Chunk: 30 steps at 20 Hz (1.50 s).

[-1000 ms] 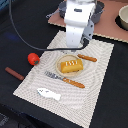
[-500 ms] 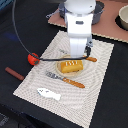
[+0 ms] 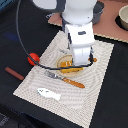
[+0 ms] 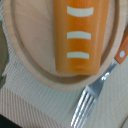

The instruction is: Interact with the objects in diverse but meaningful ways.

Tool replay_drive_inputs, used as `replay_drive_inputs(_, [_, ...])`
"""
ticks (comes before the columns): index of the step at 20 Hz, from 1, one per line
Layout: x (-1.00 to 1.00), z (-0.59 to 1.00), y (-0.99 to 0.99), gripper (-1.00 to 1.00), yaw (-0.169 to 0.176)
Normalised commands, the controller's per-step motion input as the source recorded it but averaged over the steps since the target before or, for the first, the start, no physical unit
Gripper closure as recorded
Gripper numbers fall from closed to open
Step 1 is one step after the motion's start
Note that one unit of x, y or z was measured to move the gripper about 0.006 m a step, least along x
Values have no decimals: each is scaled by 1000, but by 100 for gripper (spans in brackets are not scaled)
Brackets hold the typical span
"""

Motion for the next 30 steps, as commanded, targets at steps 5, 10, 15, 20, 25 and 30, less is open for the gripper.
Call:
replay_drive_inputs(5, [29, -232, -175, -100, 16])
replay_drive_inputs(10, [36, -175, -159, -100, 17])
replay_drive_inputs(15, [64, -190, -78, -100, 13])
replay_drive_inputs(20, [64, -187, -27, -100, 13])
replay_drive_inputs(25, [62, -138, -18, -100, 12])
replay_drive_inputs(30, [9, -150, -60, 100, 12])
